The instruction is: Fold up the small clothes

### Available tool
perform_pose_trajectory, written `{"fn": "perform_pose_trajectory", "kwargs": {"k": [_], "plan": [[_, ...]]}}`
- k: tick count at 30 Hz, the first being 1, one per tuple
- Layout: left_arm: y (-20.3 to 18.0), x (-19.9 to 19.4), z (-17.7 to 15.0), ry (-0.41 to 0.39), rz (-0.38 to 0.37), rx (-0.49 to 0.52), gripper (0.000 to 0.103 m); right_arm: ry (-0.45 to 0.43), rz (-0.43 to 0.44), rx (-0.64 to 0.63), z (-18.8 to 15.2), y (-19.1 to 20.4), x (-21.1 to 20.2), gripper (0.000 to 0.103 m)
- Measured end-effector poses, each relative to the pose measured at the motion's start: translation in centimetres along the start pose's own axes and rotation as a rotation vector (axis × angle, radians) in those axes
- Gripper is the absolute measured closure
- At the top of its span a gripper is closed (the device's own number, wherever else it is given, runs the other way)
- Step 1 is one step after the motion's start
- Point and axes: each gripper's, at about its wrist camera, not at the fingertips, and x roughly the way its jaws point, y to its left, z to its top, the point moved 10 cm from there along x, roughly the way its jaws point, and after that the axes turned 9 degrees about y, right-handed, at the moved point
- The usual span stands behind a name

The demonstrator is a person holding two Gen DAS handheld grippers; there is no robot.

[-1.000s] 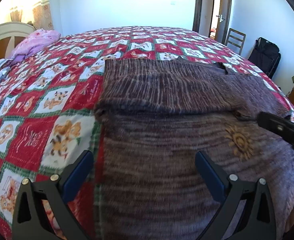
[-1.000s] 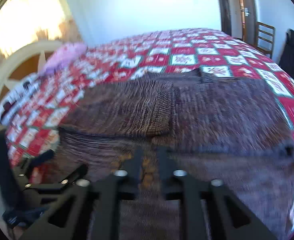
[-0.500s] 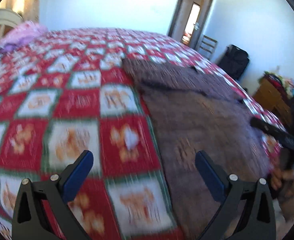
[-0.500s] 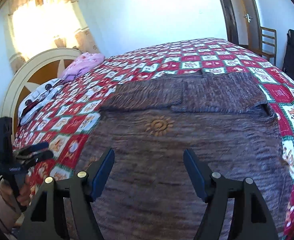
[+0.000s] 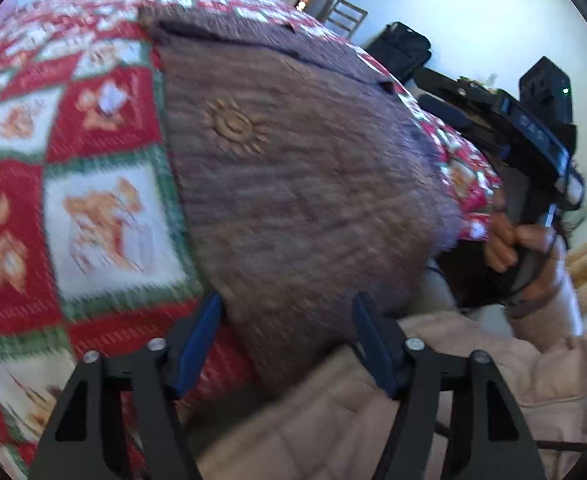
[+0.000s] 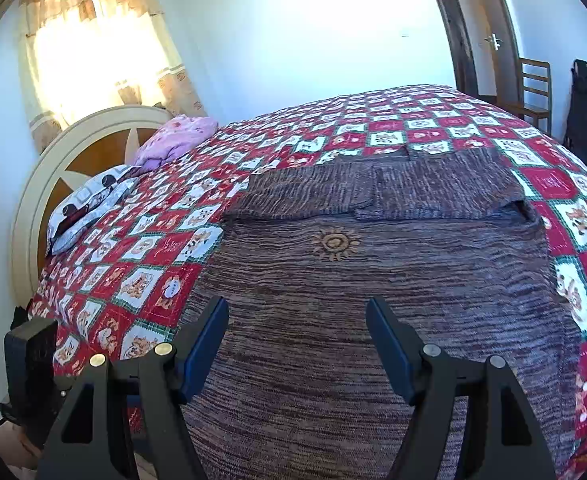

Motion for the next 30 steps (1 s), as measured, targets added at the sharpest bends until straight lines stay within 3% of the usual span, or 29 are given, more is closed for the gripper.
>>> {"fn": "perform_pose_trajectory", "kwargs": {"k": [7, 9, 10, 11, 12, 19, 22, 26, 30], "plan": [[-0.4, 0.3, -0.4, -0.010, 0.008, -0.053, 0.035, -0.016, 0.018, 0.018, -0.2, -0.3, -0.6, 0.031], [-0.4, 0.5, 0.0, -0.022, 0.006, -0.073, 0.039, -0.017, 0.025, 0.019, -0.3, -0.2, -0.6, 0.031], [-0.2, 0.4, -0.1, -0.020, 0.015, -0.077, 0.059, -0.017, 0.027, 0.017, -0.4, -0.2, -0.6, 0.031], [0.1, 0.7, -0.1, -0.002, 0.026, -0.085, 0.086, -0.016, 0.029, 0.015, -0.4, -0.1, -0.6, 0.031], [0.3, 1.0, -0.3, 0.009, 0.027, -0.095, 0.094, -0.016, 0.030, 0.012, -0.5, 0.0, -0.6, 0.031], [0.1, 0.3, -0.1, -0.006, 0.010, -0.100, 0.094, -0.010, 0.057, 0.010, -1.1, 0.1, -0.9, 0.031], [-1.1, -1.4, 1.5, -0.052, -0.026, -0.073, 0.094, 0.020, 0.132, 0.014, -1.9, 0.5, -0.7, 0.031], [-2.6, -2.5, 5.6, -0.104, -0.101, -0.066, 0.094, 0.061, 0.294, 0.005, -3.8, 2.1, -1.0, 0.031], [-2.9, -1.1, 9.0, -0.089, -0.094, -0.054, 0.094, 0.113, 0.346, -0.040, -5.8, 3.7, -0.8, 0.031]]}}
